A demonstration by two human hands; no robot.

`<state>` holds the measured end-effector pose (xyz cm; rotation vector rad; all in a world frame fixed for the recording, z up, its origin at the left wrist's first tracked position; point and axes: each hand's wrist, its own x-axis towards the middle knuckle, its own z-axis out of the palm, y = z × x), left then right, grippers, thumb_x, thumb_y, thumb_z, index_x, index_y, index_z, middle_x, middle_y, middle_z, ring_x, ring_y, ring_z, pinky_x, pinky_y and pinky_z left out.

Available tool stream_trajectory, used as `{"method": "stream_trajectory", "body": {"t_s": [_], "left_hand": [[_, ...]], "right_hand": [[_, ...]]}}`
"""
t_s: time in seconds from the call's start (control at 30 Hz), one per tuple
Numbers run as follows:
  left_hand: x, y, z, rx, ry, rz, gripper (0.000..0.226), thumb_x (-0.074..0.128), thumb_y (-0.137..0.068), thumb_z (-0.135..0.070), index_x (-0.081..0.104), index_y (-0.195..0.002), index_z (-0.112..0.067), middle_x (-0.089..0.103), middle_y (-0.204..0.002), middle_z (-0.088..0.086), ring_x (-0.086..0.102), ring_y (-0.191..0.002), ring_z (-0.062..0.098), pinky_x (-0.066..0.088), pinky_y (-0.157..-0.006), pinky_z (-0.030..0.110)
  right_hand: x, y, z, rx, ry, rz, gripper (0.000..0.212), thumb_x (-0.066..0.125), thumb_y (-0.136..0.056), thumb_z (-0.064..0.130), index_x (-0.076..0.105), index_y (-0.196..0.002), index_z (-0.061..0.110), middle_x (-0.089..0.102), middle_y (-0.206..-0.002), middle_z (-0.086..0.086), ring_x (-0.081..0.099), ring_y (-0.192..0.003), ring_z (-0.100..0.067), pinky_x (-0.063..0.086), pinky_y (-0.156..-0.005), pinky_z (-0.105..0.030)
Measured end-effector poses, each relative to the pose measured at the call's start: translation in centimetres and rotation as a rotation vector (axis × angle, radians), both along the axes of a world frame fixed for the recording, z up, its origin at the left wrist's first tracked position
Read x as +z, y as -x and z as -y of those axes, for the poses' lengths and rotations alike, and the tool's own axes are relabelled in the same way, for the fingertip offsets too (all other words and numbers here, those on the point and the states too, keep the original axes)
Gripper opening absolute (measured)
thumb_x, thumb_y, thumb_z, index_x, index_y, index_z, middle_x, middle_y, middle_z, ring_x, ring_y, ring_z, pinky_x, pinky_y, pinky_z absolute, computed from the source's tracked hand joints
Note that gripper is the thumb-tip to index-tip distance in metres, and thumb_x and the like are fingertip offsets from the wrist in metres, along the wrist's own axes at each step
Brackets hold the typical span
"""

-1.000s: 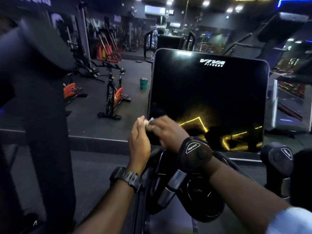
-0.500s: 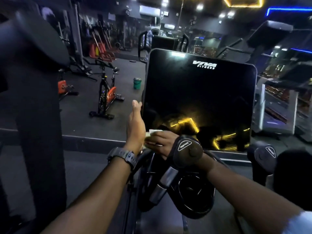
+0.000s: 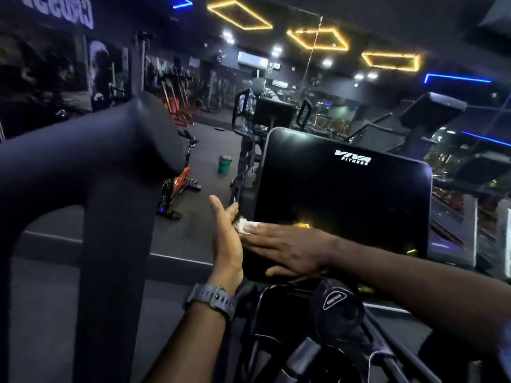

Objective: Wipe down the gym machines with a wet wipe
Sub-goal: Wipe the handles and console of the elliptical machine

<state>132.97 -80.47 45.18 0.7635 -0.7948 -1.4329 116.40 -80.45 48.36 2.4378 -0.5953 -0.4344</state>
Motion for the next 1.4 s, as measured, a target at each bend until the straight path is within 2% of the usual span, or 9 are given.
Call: {"method": "stream_trajectory", "body": {"t_s": [0.23,0.37,0.5,0.6,0.73,0.93,1.1,1.33,1.4], "left_hand": [[2.0,1.6,0.4,-0.016,0.076,-0.031,0.107,0.020,-0.075,-0.085,0.051,-0.144,-0.011,0.055,-0.147,0.005,0.051,-0.135,0.011,0.035,-0.116,0.028],[2.5,1.4,2.3,0.009,0.037,-0.017,0.096,0.010,-0.090,-0.079,0.054,-0.143,-0.013,0.059,-0.142,0.003,0.051,-0.136,0.016,0.033,-0.113,0.032],[3.1,1.2,3.3,-0.037,0.016,-0.017,0.097,0.008,-0.092,-0.078,0.050,-0.146,-0.010,0.054,-0.148,0.008,0.045,-0.141,0.022,0.025,-0.121,0.041],[3.6,1.5,3.0,-0.034,0.031,-0.043,0.095,0.009,-0.094,-0.076,0.053,-0.143,-0.007,0.056,-0.144,0.009,0.048,-0.138,0.022,0.032,-0.119,0.037],[3.4,1.9,3.3,-0.009,0.044,-0.043,0.094,0.010,-0.094,-0.074,0.049,-0.145,-0.005,0.055,-0.146,0.012,0.049,-0.137,0.020,0.031,-0.120,0.035],[3.2,1.8,2.7,-0.045,0.099,-0.027,0.111,0.018,-0.073,-0.086,0.049,-0.147,-0.010,0.053,-0.150,0.005,0.047,-0.139,0.014,0.029,-0.122,0.037],[2.6,2.0,2.7,-0.063,0.100,0.004,0.113,0.021,-0.070,-0.086,0.045,-0.149,-0.009,0.048,-0.153,0.003,0.042,-0.142,0.014,0.026,-0.124,0.040],[1.6,2.4,1.7,-0.030,0.185,0.159,0.109,0.019,-0.077,-0.095,0.044,-0.151,-0.020,0.041,-0.158,-0.004,0.035,-0.143,0.003,0.024,-0.118,0.028],[1.1,2.9,0.8,0.024,0.246,0.274,0.097,0.017,-0.084,-0.089,0.043,-0.152,-0.025,0.040,-0.157,-0.010,0.034,-0.139,-0.002,0.025,-0.118,0.027]], "right_hand": [[7.0,0.7,5.2,-0.348,0.209,0.424,0.080,0.023,-0.100,0.057,0.026,-0.150,-0.004,0.021,-0.158,-0.025,0.016,-0.149,-0.034,0.020,-0.120,-0.046],[-1.1,0.9,-1.3,0.002,-0.036,0.120,0.061,0.050,-0.099,0.040,0.045,-0.138,-0.006,0.036,-0.150,-0.027,0.029,-0.144,-0.038,0.014,-0.123,-0.046],[0.5,1.5,0.2,0.115,-0.151,-0.081,0.064,0.038,-0.102,0.046,0.047,-0.139,-0.005,0.038,-0.151,-0.023,0.027,-0.146,-0.034,0.023,-0.119,-0.045],[7.1,1.1,5.0,-0.192,0.122,0.261,0.071,0.032,-0.099,0.053,0.039,-0.147,0.000,0.036,-0.153,-0.021,0.033,-0.143,-0.034,0.029,-0.119,-0.044],[10.7,1.1,7.7,-0.401,0.306,0.526,0.075,0.036,-0.101,0.051,0.025,-0.152,-0.002,0.023,-0.158,-0.021,0.018,-0.149,-0.031,0.003,-0.121,-0.029],[7.4,2.3,5.5,-0.097,0.171,0.146,0.070,0.028,-0.102,0.049,0.032,-0.149,-0.002,0.029,-0.156,-0.022,0.024,-0.147,-0.032,0.016,-0.123,-0.038],[10.2,2.1,6.5,-0.496,0.348,0.648,0.076,0.034,-0.100,0.054,0.024,-0.153,0.000,0.020,-0.160,-0.020,0.014,-0.150,-0.028,0.002,-0.121,-0.027],[0.1,4.9,-2.1,-0.049,-0.024,0.009,0.066,0.038,-0.101,0.049,0.045,-0.141,-0.003,0.032,-0.155,-0.021,0.023,-0.148,-0.032,0.020,-0.122,-0.041],[3.2,5.5,0.3,-0.123,0.117,0.161,0.066,0.031,-0.102,0.050,0.049,-0.140,-0.002,0.041,-0.150,-0.021,0.036,-0.142,-0.032,0.033,-0.116,-0.045]]}}
